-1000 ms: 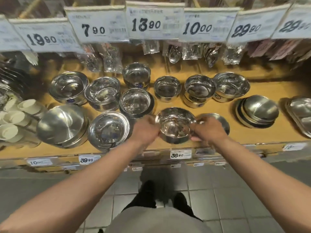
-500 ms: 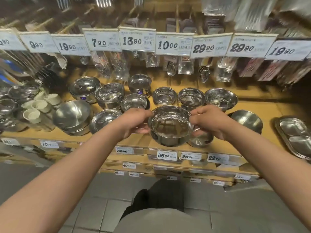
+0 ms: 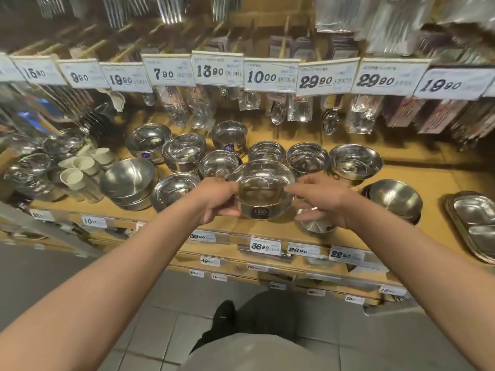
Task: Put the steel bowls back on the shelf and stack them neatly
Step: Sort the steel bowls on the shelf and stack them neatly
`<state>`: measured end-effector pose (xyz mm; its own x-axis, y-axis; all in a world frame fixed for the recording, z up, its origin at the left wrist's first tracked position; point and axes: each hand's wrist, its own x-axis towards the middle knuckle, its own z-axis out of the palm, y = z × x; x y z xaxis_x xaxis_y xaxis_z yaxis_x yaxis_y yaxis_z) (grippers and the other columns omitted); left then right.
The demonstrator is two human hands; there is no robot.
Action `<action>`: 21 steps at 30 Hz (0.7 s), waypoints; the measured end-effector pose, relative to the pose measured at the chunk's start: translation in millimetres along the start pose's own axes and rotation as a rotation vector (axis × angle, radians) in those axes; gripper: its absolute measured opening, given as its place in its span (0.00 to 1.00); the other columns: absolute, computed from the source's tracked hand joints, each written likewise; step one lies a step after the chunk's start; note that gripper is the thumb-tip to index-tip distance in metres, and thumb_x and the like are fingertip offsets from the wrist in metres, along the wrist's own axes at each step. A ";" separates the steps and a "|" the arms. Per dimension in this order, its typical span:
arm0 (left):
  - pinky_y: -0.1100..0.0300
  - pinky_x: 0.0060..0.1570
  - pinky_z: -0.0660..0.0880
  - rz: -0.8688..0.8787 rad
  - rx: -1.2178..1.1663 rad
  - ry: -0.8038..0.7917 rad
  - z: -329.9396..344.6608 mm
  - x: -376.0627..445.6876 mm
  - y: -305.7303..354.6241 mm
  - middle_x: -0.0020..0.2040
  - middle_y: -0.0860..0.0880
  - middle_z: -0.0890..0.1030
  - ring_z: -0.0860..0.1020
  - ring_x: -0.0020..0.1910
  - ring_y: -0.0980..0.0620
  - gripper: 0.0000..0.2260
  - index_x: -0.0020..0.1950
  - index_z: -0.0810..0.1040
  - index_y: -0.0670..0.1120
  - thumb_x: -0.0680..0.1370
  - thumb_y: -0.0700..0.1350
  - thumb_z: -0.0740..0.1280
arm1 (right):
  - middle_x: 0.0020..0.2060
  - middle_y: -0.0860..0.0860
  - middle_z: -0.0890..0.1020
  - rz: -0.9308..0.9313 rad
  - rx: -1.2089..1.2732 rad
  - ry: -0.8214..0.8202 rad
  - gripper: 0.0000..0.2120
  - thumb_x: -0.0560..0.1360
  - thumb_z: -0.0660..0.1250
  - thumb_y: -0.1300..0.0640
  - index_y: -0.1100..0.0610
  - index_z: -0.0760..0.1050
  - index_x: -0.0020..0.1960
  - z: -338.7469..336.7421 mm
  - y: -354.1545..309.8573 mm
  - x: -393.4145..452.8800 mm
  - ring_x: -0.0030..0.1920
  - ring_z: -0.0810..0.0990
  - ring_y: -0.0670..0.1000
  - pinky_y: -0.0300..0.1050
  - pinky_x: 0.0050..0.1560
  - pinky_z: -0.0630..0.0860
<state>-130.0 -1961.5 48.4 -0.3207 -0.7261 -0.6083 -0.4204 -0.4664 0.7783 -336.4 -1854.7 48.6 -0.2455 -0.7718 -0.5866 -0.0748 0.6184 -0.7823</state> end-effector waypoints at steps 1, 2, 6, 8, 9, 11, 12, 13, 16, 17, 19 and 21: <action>0.57 0.32 0.83 -0.007 -0.031 0.022 0.8 2.5 -4.2 0.30 0.42 0.82 0.82 0.28 0.49 0.05 0.48 0.75 0.35 0.82 0.35 0.63 | 0.62 0.55 0.77 -0.002 0.048 -0.009 0.28 0.79 0.71 0.54 0.60 0.67 0.75 5.9 3.4 3.7 0.54 0.81 0.51 0.49 0.47 0.86; 0.58 0.29 0.83 -0.015 -0.054 0.036 1.6 4.7 -8.7 0.30 0.42 0.82 0.82 0.27 0.49 0.04 0.49 0.75 0.35 0.82 0.35 0.63 | 0.63 0.57 0.78 -0.004 0.097 0.002 0.30 0.79 0.71 0.57 0.59 0.64 0.77 12.0 6.1 7.4 0.55 0.82 0.53 0.47 0.47 0.86; 0.57 0.30 0.83 -0.045 -0.108 0.071 3.1 16.8 -31.2 0.43 0.39 0.84 0.83 0.32 0.48 0.05 0.57 0.76 0.36 0.82 0.35 0.64 | 0.61 0.60 0.77 0.008 0.193 0.075 0.31 0.77 0.69 0.65 0.60 0.62 0.77 35.9 20.7 23.6 0.54 0.84 0.56 0.42 0.42 0.85; 0.58 0.29 0.83 -0.065 -0.115 0.095 1.2 22.8 -42.8 0.42 0.40 0.83 0.82 0.31 0.48 0.05 0.56 0.76 0.36 0.82 0.35 0.64 | 0.63 0.58 0.77 0.009 0.186 0.075 0.28 0.78 0.69 0.66 0.60 0.65 0.76 46.6 30.7 30.3 0.54 0.84 0.56 0.41 0.41 0.85; 0.58 0.28 0.82 -0.075 -0.112 0.103 -0.2 26.1 -48.0 0.41 0.40 0.83 0.82 0.31 0.48 0.04 0.56 0.76 0.37 0.82 0.35 0.64 | 0.64 0.56 0.76 -0.003 0.180 0.067 0.28 0.78 0.68 0.66 0.59 0.65 0.75 51.3 36.3 33.5 0.53 0.84 0.55 0.40 0.41 0.85; 0.59 0.28 0.82 -0.087 -0.093 0.107 -2.8 32.7 -56.3 0.40 0.41 0.83 0.82 0.32 0.48 0.04 0.55 0.77 0.38 0.81 0.34 0.64 | 0.59 0.53 0.80 -0.022 0.160 0.065 0.26 0.77 0.68 0.66 0.55 0.69 0.73 58.7 47.6 40.7 0.50 0.85 0.53 0.41 0.45 0.85; 0.59 0.30 0.83 -0.087 -0.083 0.108 -3.9 36.5 -59.9 0.39 0.42 0.84 0.82 0.33 0.48 0.04 0.54 0.77 0.39 0.81 0.33 0.65 | 0.56 0.54 0.82 -0.025 0.148 0.078 0.23 0.76 0.69 0.66 0.55 0.72 0.70 62.2 52.7 43.7 0.50 0.86 0.52 0.43 0.48 0.85; 0.58 0.32 0.82 -0.083 -0.074 0.108 -4.9 41.3 -63.1 0.38 0.43 0.84 0.82 0.33 0.48 0.05 0.54 0.77 0.40 0.80 0.33 0.65 | 0.53 0.55 0.84 -0.027 0.149 0.095 0.20 0.76 0.70 0.66 0.56 0.74 0.66 65.9 58.3 48.1 0.48 0.86 0.51 0.43 0.48 0.85; 0.57 0.39 0.82 -0.058 -0.053 0.101 -9.1 55.1 -70.5 0.42 0.44 0.85 0.83 0.37 0.48 0.09 0.55 0.78 0.43 0.80 0.32 0.66 | 0.46 0.55 0.85 -0.050 0.142 0.132 0.17 0.74 0.71 0.66 0.59 0.76 0.61 78.2 72.4 61.5 0.44 0.87 0.48 0.39 0.43 0.84; 0.57 0.39 0.82 -0.050 -0.051 0.099 -11.0 59.2 -71.7 0.43 0.44 0.85 0.83 0.38 0.48 0.09 0.56 0.78 0.43 0.80 0.32 0.65 | 0.46 0.55 0.85 -0.049 0.136 0.136 0.17 0.74 0.71 0.65 0.58 0.76 0.61 81.8 75.7 66.1 0.44 0.87 0.47 0.41 0.46 0.85; 0.59 0.37 0.83 -0.046 -0.040 0.098 -15.6 65.1 -72.4 0.44 0.45 0.85 0.83 0.39 0.49 0.09 0.54 0.78 0.44 0.80 0.31 0.64 | 0.47 0.55 0.86 -0.040 0.165 0.138 0.17 0.73 0.72 0.64 0.57 0.75 0.61 86.4 80.3 72.7 0.46 0.88 0.48 0.45 0.51 0.85; 0.62 0.34 0.83 -0.048 -0.027 0.085 -19.5 69.5 -72.2 0.46 0.46 0.84 0.83 0.41 0.49 0.10 0.54 0.79 0.44 0.81 0.31 0.62 | 0.49 0.55 0.85 -0.041 0.191 0.138 0.18 0.74 0.72 0.63 0.57 0.75 0.62 89.7 82.9 78.1 0.46 0.88 0.48 0.45 0.52 0.85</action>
<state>-105.4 -1988.1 -47.1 -0.2265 -0.7424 -0.6305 -0.4105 -0.5143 0.7530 -275.1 -1877.0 -80.8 -0.3771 -0.7599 -0.5295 0.0937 0.5375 -0.8380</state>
